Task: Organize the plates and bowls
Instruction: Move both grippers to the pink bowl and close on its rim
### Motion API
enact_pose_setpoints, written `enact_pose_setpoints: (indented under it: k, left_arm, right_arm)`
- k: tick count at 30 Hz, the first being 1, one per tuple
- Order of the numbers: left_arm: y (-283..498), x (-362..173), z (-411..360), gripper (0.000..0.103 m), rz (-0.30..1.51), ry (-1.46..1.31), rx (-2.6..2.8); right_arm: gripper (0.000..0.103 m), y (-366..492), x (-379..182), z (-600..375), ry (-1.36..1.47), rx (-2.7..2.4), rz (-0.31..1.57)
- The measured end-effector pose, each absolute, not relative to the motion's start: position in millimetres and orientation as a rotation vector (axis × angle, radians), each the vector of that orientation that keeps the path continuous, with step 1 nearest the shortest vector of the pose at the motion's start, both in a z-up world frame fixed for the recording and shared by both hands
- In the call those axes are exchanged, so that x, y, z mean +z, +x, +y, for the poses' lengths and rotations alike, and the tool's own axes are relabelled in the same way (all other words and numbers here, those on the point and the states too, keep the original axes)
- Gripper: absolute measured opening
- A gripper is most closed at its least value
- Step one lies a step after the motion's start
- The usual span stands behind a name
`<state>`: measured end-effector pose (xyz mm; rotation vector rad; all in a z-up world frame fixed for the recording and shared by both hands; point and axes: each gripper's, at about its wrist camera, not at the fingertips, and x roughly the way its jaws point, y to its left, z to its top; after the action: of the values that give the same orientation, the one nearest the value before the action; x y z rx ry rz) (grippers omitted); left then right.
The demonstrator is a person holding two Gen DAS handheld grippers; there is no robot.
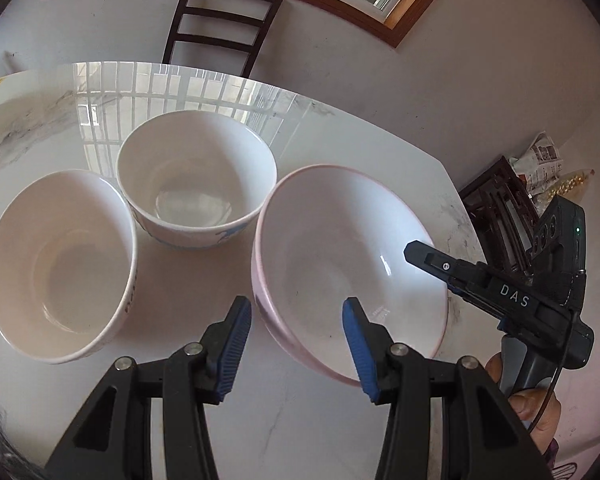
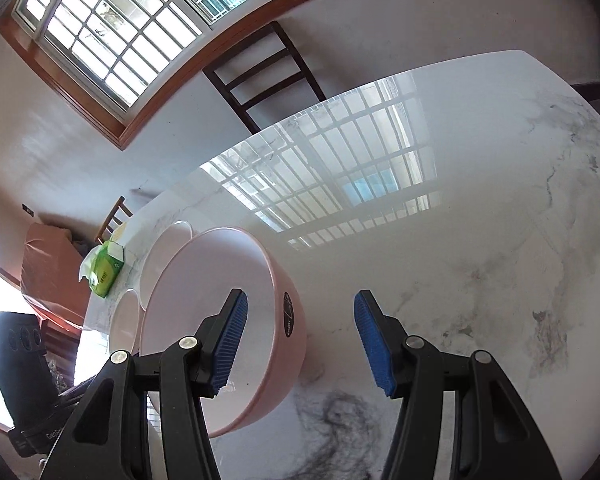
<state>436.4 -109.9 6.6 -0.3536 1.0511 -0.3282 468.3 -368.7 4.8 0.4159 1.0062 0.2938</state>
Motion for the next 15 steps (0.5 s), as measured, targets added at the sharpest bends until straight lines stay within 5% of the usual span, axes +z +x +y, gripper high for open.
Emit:
enact_pose_setpoints:
  k: [2,4,7,15]
  left_arm:
    - [443,-3,-115,0.046,1.101,-0.342,-0.308]
    - [447,-11,-118,0.027,1.142,-0.333,-0.301]
    - [444,-11,-118,0.017,1.157,-0.298,-0.267]
    - [364,8,-98,0.017,1.151,-0.298,-0.246]
  right_arm:
    - [0.028,472,-2,-361,0.378,0.285,1.038]
    - [0.016,473,-9,-356,0.369,0.296,1.059]
    - [0.015,470,-11,-350,0.368,0.323,1.067]
    - [0.017,416,5,-335,0.335,0.387,1.081]
